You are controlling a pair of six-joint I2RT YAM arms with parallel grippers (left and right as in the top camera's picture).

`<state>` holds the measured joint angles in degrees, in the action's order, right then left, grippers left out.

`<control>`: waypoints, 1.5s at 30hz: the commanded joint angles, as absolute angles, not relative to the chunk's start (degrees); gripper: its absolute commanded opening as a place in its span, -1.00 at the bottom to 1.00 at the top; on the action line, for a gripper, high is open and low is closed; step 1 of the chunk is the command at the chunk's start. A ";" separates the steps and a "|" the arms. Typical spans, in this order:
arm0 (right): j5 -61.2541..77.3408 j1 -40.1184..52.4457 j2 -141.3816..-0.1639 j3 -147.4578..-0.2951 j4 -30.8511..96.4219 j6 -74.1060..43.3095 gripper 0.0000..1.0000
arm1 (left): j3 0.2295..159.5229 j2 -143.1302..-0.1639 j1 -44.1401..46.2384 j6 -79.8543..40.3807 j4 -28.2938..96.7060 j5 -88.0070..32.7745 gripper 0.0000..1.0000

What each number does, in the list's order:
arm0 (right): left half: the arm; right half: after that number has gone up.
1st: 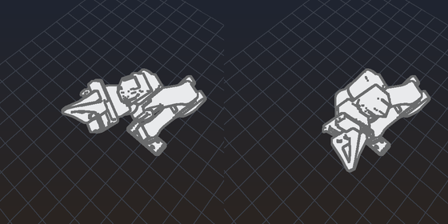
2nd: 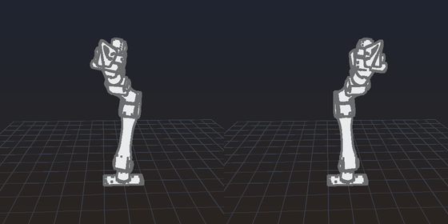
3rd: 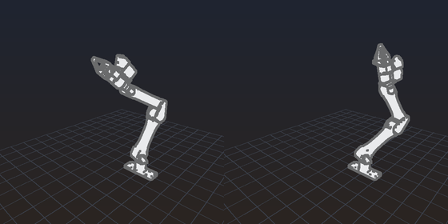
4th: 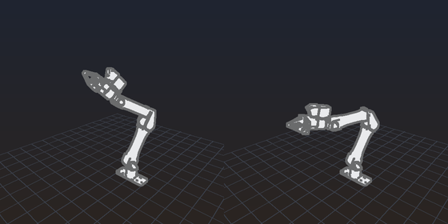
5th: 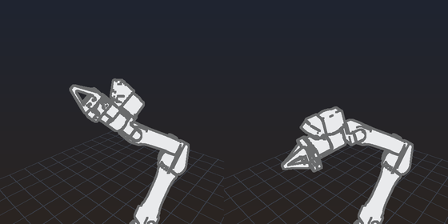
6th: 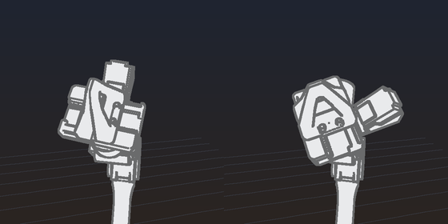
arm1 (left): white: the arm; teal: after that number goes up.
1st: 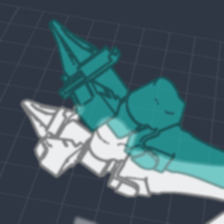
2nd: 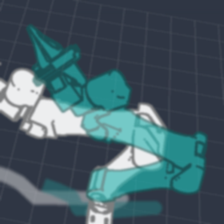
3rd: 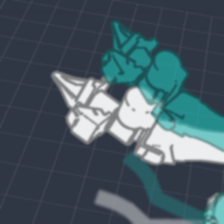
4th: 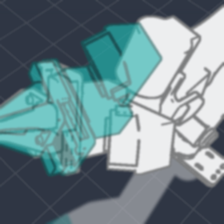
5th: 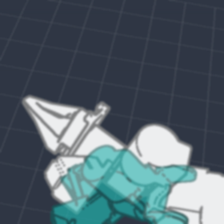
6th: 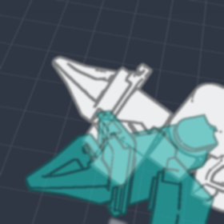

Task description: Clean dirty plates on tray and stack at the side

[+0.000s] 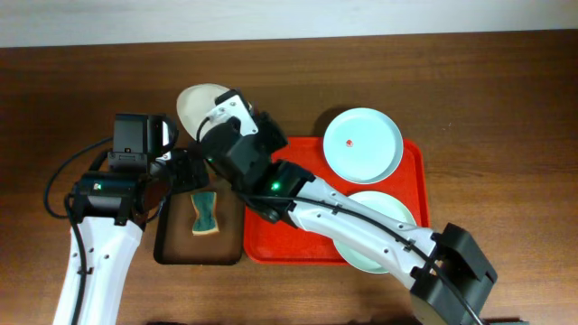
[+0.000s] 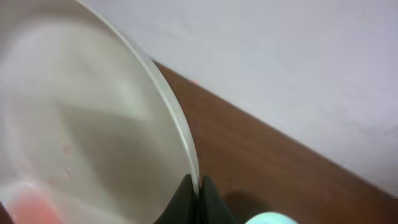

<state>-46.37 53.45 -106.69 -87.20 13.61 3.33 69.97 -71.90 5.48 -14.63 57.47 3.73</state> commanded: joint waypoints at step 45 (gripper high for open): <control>-15.20 45.63 -97.25 -88.20 35.42 -35.35 -0.92 | 70.13 -71.66 5.19 -14.74 57.39 4.34 0.98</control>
